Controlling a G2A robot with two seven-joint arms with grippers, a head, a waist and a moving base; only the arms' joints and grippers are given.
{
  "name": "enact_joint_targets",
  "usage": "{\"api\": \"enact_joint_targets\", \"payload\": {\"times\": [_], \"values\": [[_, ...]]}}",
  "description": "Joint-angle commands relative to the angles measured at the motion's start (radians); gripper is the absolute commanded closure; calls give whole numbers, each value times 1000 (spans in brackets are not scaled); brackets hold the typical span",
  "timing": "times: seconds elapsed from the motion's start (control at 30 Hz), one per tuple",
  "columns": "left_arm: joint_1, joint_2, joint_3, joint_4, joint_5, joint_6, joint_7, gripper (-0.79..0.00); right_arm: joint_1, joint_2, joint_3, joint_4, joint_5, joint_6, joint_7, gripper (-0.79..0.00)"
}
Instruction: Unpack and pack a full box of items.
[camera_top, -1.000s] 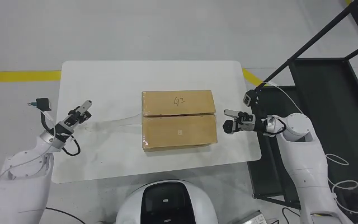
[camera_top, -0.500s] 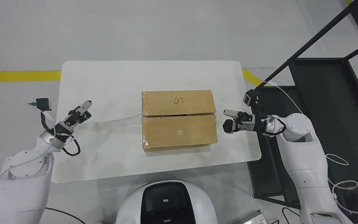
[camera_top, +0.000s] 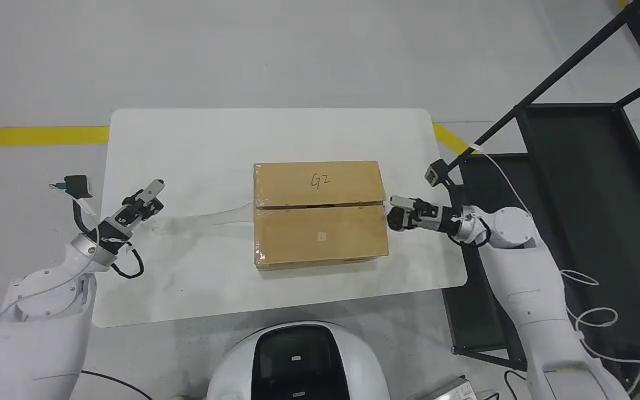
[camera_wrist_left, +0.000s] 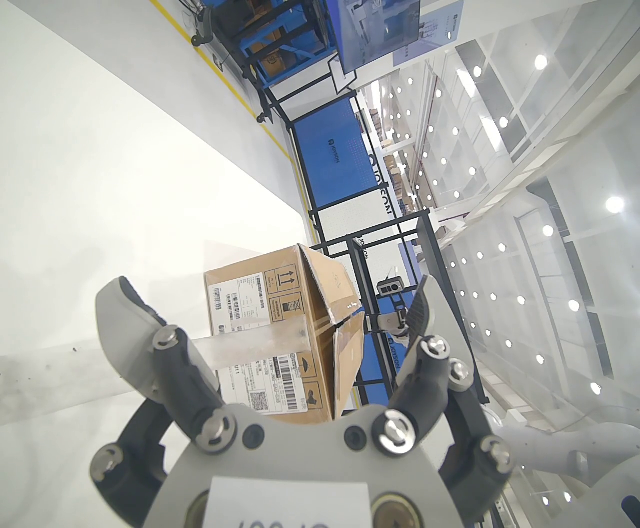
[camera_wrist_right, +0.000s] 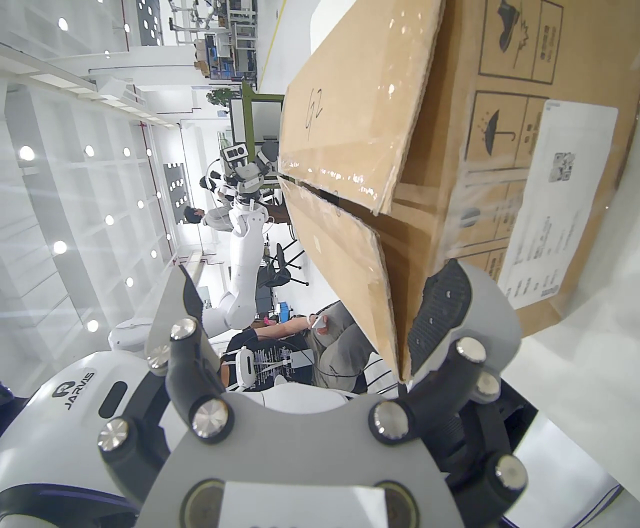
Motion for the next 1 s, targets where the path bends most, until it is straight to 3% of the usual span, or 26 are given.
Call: {"api": "enact_joint_targets", "payload": {"times": [0.0,0.4,0.6,0.97], "values": [[0,0,0,0,0,0,0,-785,10,-1,-12,6,12,-4,10,-785],[0,0,0,0,0,0,0,-785,84,-6,-68,75,130,14,122,-785],[0,0,0,0,0,0,0,-785,110,2,-73,120,245,31,237,-785],[0,0,0,0,0,0,0,-785,54,76,-181,-31,453,52,237,-785]]}}
